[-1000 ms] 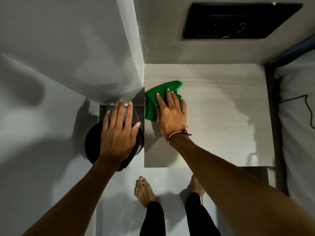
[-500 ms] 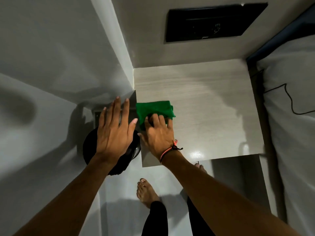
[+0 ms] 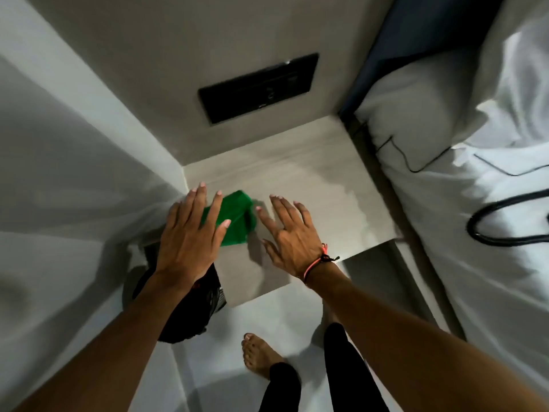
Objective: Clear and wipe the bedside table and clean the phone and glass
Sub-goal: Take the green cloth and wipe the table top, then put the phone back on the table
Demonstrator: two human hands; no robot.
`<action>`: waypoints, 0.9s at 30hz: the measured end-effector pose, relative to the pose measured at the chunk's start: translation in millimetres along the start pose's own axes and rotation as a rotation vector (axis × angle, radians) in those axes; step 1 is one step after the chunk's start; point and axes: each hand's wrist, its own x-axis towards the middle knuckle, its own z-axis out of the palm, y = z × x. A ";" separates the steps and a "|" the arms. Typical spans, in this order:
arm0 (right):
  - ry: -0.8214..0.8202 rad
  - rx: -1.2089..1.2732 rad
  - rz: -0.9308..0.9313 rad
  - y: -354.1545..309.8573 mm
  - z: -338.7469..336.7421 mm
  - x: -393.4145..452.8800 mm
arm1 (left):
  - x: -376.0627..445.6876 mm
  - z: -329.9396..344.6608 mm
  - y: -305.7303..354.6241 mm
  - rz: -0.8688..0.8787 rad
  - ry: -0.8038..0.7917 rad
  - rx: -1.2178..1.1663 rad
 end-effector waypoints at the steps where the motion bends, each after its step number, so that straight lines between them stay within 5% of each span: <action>1: 0.029 -0.015 0.038 12.3 -13.0 -7.6 | 6.0 -13.2 7.7 0.029 0.027 0.011; 6: 0.174 -0.044 0.246 74.6 -79.1 -38.4 | 39.4 -68.1 67.9 0.229 0.256 0.000; 16: 0.313 -0.101 0.801 227.0 -174.7 -164.8 | 89.3 -161.1 296.6 0.640 0.240 -0.128; 20: 0.458 0.148 1.273 273.8 -182.6 -214.9 | 97.4 -166.4 398.3 0.785 0.089 -0.335; 23: 0.631 0.502 1.632 301.3 -182.5 -238.1 | 101.8 -160.7 467.1 0.707 -0.123 -0.588; 27: 0.793 0.937 1.829 346.8 -165.4 -255.2 | 123.6 -142.3 543.1 0.565 -0.370 -0.708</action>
